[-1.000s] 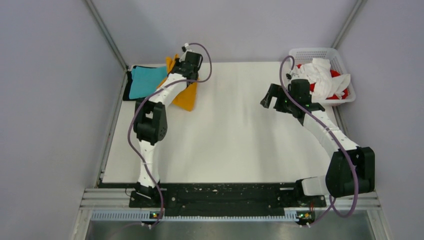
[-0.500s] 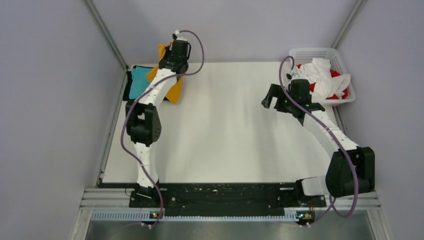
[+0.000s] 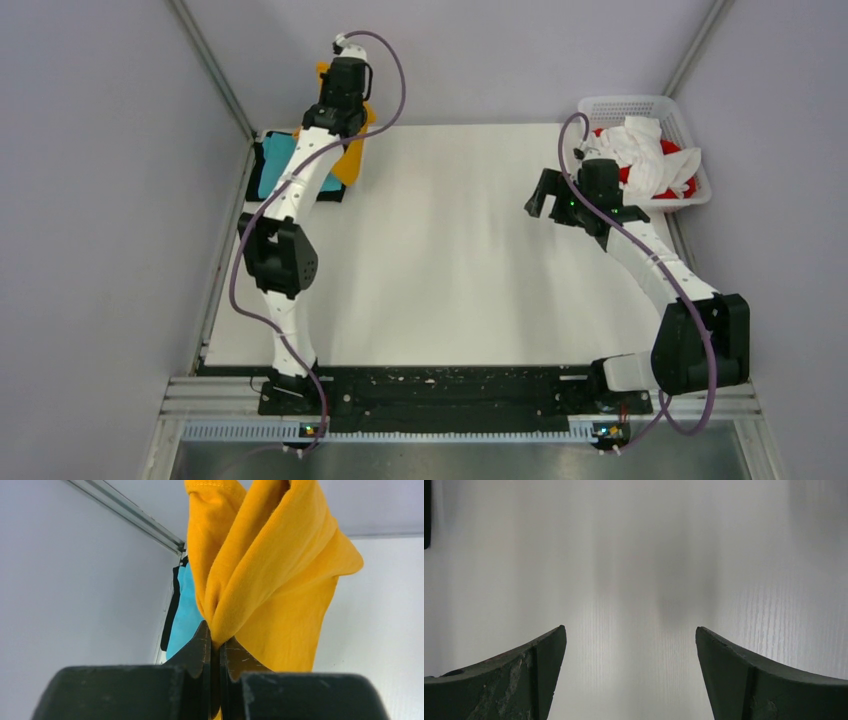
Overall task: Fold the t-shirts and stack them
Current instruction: Put the neatly folded tshirt into the corner of the board with the left arm
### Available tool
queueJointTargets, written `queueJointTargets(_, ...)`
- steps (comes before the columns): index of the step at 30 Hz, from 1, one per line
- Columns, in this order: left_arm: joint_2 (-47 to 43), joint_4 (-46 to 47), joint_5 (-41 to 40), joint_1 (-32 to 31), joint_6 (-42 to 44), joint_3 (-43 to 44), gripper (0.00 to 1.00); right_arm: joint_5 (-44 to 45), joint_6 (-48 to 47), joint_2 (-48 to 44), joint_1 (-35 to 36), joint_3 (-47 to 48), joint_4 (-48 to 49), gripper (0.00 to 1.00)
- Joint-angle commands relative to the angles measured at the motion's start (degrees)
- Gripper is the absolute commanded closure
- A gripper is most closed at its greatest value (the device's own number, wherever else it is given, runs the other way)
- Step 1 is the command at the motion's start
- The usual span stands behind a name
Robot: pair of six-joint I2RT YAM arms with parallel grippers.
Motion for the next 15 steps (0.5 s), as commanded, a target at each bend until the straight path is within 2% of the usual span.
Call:
queueJointTargets(1,-5.2,1.8,0.9,0.4,-2.0,2.9,1.0,1.4,-0.6,-1.0,-0.3,1.1,0.8,0.01)
queueJointTargets(11,-0.9,2.3,2.4,2.9,-2.2,3.4,1.0,2.6,-0.5,-0.8,-0.3,1.0,0.2,0.02)
queueJointTargets(15,1.6,2.4,5.4,5.4,-3.4,3.9,1.0,3.4,-0.5,-0.5,-0.3,1.1,0.0,0.01)
